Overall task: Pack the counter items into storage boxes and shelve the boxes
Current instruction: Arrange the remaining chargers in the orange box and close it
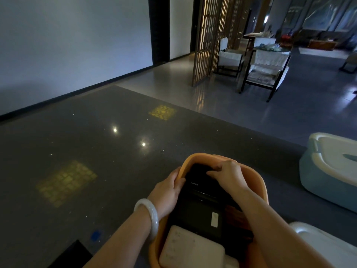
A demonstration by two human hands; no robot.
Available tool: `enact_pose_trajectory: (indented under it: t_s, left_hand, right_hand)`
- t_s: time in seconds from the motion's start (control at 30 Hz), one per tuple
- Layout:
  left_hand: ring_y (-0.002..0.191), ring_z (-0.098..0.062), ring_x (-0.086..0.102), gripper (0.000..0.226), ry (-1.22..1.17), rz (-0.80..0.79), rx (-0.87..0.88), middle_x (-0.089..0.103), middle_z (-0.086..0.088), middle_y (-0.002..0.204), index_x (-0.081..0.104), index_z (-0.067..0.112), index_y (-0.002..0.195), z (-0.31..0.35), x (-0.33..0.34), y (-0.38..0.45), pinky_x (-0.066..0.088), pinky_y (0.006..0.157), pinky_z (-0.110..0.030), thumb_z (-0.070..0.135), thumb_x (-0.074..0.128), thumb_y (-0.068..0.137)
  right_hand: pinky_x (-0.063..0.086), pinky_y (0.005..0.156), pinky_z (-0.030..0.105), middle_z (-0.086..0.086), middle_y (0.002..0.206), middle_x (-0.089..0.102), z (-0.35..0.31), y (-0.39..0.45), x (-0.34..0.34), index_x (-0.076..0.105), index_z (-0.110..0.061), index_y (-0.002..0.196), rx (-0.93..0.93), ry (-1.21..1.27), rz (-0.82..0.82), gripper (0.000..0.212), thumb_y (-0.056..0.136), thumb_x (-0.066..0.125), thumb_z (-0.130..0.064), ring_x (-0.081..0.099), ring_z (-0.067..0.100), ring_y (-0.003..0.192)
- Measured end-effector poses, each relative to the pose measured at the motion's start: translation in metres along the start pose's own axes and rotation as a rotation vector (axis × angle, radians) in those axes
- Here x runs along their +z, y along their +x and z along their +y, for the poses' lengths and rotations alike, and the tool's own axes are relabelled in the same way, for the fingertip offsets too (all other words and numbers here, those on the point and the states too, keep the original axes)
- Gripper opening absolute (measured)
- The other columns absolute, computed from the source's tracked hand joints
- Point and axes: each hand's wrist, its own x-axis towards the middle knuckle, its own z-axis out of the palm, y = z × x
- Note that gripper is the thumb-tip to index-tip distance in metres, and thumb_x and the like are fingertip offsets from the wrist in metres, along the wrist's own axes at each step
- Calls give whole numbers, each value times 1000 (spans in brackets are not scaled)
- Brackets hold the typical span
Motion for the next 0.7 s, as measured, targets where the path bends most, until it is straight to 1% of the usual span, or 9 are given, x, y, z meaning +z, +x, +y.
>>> enact_pose_trajectory:
  t_s: [0.07,0.13,0.23,0.37,0.57,0.63,0.7]
  left_hand:
    - [85,13,59,41,5,0,-2,59,26,98,31,47,141,0,0,0,41,65,-11,49,31,100]
    - [82,14,59,40,12,2,-2,59,25,96,31,48,140,0,1,0,41,64,-11,49,31,100]
    - [85,11,59,40,7,1,-9,59,25,97,31,48,141,1,1,1,41,67,-13,50,31,100]
    - [87,12,57,41,3,0,-3,56,28,98,31,46,141,1,1,0,40,69,-13,48,31,100]
    - [88,14,53,42,3,-4,-2,53,29,99,30,46,143,1,1,1,38,72,-11,49,31,100]
    - [90,13,53,43,3,-6,3,54,29,101,29,44,144,1,1,1,39,74,-11,48,31,101]
    - [89,12,55,42,12,-6,9,56,26,100,30,44,143,1,0,1,40,72,-12,47,31,101]
  right_hand:
    - [39,49,9,-11,84,56,1,0,-1,58,-23,126,7,-1,-6,41,86,67,-33,61,1,64]
    - [40,50,10,-10,88,57,2,0,-1,60,-23,123,12,1,-15,39,86,67,-33,62,2,66]
    - [40,51,11,-8,91,58,1,0,-1,63,-21,118,21,-15,-27,34,87,66,-33,61,3,67]
    - [41,53,11,-7,95,57,0,0,-1,60,-22,121,6,-36,-31,35,88,65,-33,61,3,68]
    - [40,52,12,-7,95,57,2,1,-1,61,-23,120,11,-33,-45,34,87,65,-33,60,3,69]
    - [40,52,11,-8,95,56,2,0,-1,62,-23,120,7,-35,-41,34,88,65,-33,60,2,69]
    - [41,53,11,-8,95,57,2,0,-1,62,-22,120,-4,-40,-35,34,88,65,-33,60,2,69]
